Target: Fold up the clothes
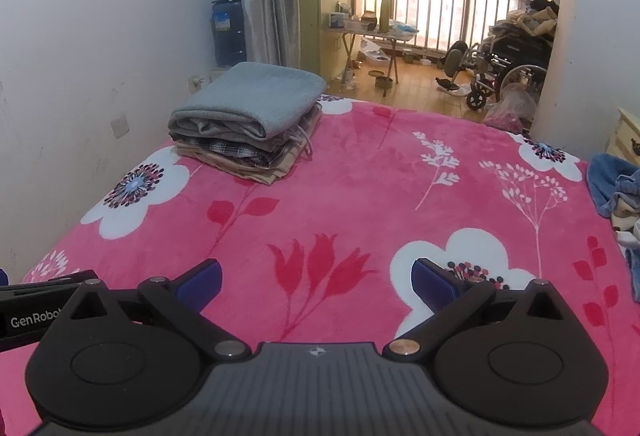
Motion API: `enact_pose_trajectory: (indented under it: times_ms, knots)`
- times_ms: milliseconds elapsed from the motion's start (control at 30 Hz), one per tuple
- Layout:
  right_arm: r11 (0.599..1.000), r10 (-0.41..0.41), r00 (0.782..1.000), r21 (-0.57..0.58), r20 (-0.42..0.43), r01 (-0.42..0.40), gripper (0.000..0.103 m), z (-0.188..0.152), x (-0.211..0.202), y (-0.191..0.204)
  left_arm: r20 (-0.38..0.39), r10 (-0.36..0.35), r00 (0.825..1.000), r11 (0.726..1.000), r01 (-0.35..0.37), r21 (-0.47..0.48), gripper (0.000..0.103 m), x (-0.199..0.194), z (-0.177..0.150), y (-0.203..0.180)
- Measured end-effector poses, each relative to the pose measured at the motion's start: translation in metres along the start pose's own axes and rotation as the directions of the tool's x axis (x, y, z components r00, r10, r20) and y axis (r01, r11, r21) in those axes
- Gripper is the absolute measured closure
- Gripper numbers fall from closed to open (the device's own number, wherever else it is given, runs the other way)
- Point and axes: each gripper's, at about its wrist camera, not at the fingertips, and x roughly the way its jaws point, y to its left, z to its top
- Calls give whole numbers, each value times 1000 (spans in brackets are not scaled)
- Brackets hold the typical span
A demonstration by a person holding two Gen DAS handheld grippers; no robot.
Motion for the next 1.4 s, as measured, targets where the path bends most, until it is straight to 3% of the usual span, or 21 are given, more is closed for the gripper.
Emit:
enact_pose_trajectory:
  times_ms: [433, 967, 1400]
  knots:
    - [1000, 4, 1000, -10, 8, -4, 0, -1, -6, 5, 27, 3, 1000, 1000, -3, 5, 4, -6, -2, 6]
    - [1000, -17, 1000, 25, -12, 18, 0, -10, 16, 4, -31, 27, 999, 999, -28, -22, 3, 24, -14, 17]
    - [1000, -24, 999, -3, -32, 24, 0, -15, 19, 10, 46, 2, 999, 1000, -3, 8, 3, 5, -12, 16]
